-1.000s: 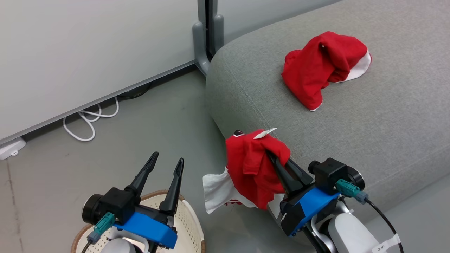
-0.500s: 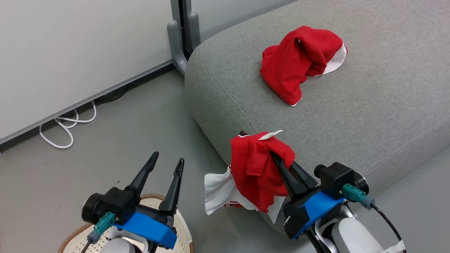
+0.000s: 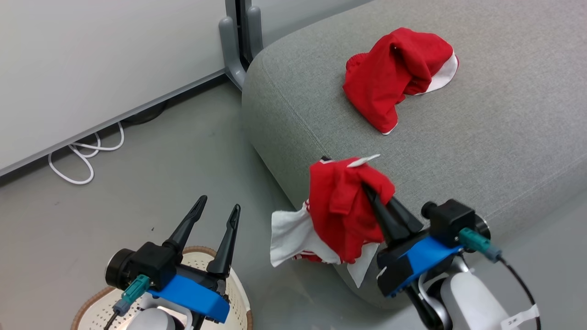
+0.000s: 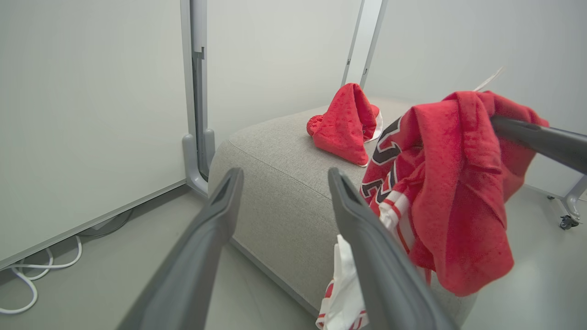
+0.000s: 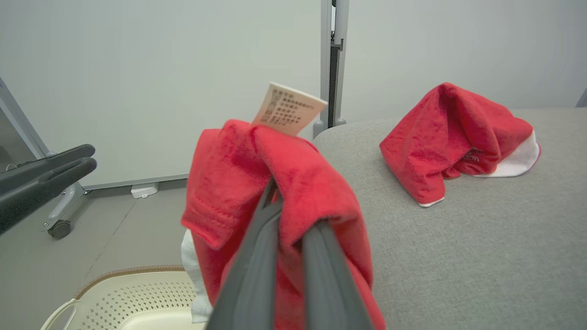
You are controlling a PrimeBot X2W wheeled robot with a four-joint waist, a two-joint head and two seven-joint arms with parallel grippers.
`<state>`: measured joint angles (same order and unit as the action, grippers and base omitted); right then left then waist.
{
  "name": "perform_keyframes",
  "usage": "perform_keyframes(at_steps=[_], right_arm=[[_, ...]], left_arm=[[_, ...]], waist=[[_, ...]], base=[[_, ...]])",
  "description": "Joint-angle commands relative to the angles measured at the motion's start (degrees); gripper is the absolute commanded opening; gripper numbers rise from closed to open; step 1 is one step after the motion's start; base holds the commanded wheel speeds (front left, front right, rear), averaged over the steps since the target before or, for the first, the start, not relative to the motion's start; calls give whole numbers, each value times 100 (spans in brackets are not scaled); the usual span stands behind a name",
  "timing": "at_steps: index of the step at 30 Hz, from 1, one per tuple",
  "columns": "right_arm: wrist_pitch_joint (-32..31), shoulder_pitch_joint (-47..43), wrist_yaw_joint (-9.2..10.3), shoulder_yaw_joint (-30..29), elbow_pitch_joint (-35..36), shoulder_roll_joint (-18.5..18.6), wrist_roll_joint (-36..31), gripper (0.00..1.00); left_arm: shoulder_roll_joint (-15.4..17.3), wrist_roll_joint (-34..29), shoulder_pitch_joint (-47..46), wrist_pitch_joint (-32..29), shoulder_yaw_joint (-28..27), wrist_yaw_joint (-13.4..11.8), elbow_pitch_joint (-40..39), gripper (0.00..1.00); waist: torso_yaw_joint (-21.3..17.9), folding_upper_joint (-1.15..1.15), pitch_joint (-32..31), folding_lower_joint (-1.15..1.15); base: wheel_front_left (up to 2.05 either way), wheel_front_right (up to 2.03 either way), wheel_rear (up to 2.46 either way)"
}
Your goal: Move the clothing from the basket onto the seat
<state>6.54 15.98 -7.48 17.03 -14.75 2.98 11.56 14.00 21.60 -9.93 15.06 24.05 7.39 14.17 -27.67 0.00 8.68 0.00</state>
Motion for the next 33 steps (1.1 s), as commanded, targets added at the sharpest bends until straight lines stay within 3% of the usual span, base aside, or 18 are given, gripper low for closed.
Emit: perform_keyframes(at_steps=[1, 9, 21, 26, 33], right_arm=[[3, 169, -3, -88, 62, -15, 134, 0], [-28, 925, -3, -488, 256, 160, 112, 0], [-483, 2868, -1, -1721, 557, 943, 89, 0], [-461, 3704, -1, -2258, 313, 1264, 95, 0], [-81, 4441, -2, -3068, -477, 1515, -227, 0]], left_arm=[[55, -23, -104, 17, -1, 14, -35, 100], [240, -81, -276, 16, 56, 14, -206, 100], [951, -263, -909, -110, 136, 14, -845, 100], [1221, -361, -1115, -350, 36, -42, -1346, 100], [1325, -442, -1284, -537, 78, -83, -1886, 100]], waist=[[4, 0, 62, 0], [24, 0, 505, 0], [71, 0, 1992, 0], [57, 0, 2594, 0], [212, 0, 3085, 0]], base=[[0, 0, 0], [0, 0, 0], [0, 0, 0], [0, 0, 0], [0, 0, 0]])
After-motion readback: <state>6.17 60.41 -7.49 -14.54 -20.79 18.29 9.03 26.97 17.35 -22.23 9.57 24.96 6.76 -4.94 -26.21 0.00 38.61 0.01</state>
